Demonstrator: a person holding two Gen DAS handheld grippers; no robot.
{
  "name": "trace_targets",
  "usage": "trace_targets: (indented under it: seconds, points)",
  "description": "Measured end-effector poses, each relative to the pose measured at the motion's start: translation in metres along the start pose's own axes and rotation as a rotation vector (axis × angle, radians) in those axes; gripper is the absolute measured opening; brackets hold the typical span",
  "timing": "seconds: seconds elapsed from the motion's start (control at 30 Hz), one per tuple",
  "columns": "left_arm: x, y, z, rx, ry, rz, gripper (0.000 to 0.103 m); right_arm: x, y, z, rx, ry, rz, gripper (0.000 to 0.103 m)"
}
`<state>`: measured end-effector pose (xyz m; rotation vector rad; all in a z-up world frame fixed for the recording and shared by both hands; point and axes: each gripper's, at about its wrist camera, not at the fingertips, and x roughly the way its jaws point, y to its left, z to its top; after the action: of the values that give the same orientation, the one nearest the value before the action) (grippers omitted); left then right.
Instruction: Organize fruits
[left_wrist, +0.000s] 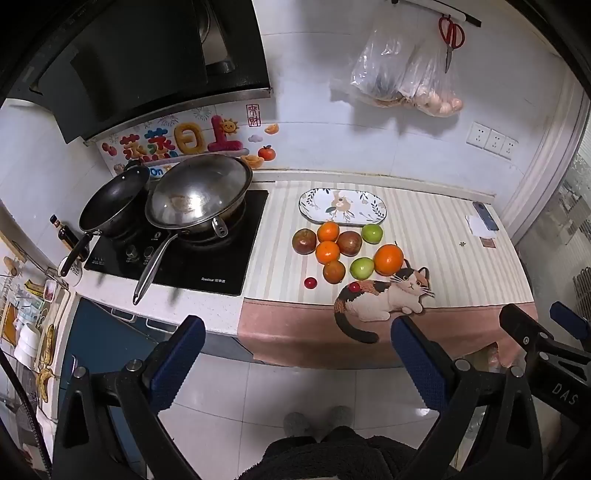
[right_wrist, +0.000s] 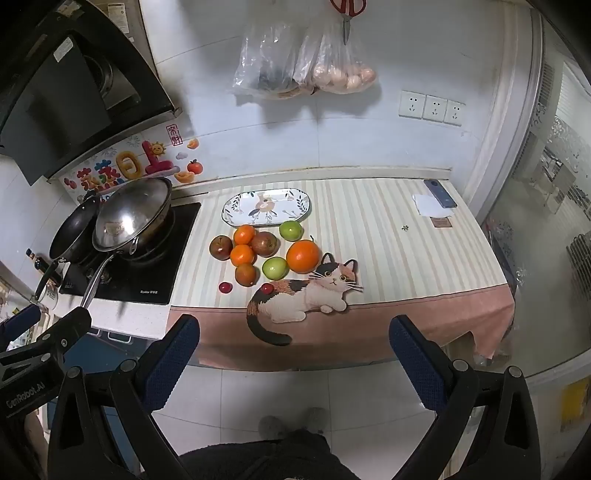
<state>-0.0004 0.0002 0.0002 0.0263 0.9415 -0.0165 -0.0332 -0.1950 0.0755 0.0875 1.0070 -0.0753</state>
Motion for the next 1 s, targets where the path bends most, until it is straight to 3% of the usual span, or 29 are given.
trace_targets:
  seconds: [1.0]
  points:
    - [-0.005, -0.011, 0.0, -0.001, 0.017, -0.004, 0.103, -0.002, -0.001, -0.002, -0.002, -0.007, -0.002, 0.103]
